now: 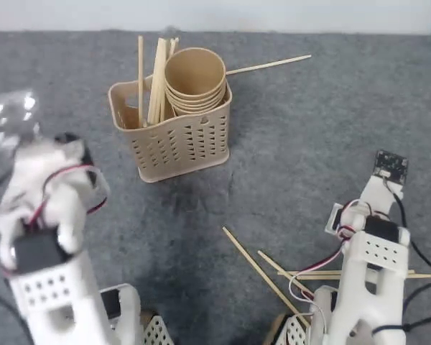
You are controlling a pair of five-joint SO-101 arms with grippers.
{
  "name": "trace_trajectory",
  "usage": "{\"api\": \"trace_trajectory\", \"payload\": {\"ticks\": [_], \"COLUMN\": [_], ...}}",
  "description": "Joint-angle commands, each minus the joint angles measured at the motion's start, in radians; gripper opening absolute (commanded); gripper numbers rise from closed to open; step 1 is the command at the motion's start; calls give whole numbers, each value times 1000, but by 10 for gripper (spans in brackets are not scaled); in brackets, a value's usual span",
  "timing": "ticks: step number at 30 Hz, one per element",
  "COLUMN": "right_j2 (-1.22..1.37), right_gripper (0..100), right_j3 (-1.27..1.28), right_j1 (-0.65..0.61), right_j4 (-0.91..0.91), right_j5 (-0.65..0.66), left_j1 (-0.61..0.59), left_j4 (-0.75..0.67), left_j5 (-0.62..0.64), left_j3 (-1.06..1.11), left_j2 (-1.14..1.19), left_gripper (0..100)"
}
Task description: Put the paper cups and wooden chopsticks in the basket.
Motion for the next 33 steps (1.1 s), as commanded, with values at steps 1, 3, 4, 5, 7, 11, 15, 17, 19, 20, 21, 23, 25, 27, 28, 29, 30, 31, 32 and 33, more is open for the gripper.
{"api": "trace_trajectory", "payload": {"ticks": [1,3,4,5,7,11,15,17,19,20,21,23,25,27,28,29,30,31,32,33], "right_j2": [-18,-18,-16,-10,28,205,486,645,800,878,955,1109,1265,1423,1500,1577,1653,1728,1802,1874], "right_gripper": [202,202,202,202,202,202,203,202,202,202,202,202,202,202,202,202,202,202,202,202], "right_j3": [-157,-236,-278,-321,-411,-595,-839,-988,-1138,-1221,-1306,-1476,-1649,-1840,-1936,-2041,-2148,-2252,-2363,-2469], "right_j1": [12,10,8,8,1,-28,-81,-111,-133,-140,-145,-168,-186,-205,-213,-222,-231,-240,-248,-257], "right_j4": [96,142,163,180,209,232,222,196,166,156,143,110,68,33,19,12,8,4,2,-1], "right_j5": [-9,-9,-9,-9,-9,-21,-52,-52,-60,-60,-60,-60,-60,-60,-60,-60,-57,-54,-52,-52], "left_j1": [-199,-227,-236,-242,-269,-310,-307,-275,-279,-276,-275,-270,-267,-267,-267,-267,-267,-267,-267,-267], "left_j4": [-112,-137,-153,-175,-227,-342,-488,-562,-549,-534,-525,-526,-526,-525,-528,-528,-528,-528,-528,-528], "left_j5": [-15,-17,-17,-18,-18,-20,-18,-20,-21,-21,-21,-21,-40,-83,-100,-106,-107,-109,-109,-109], "left_j3": [162,226,259,292,352,470,645,705,708,708,710,711,713,719,728,730,731,731,733,733], "left_j2": [-137,-123,-110,-94,-60,-3,25,15,2,-5,-11,-18,-15,-15,-21,-21,-21,-21,-21,-21], "left_gripper": [37,37,37,37,37,37,37,37,37,37,37,37,37,37,37,37,37,37,37,37]}}
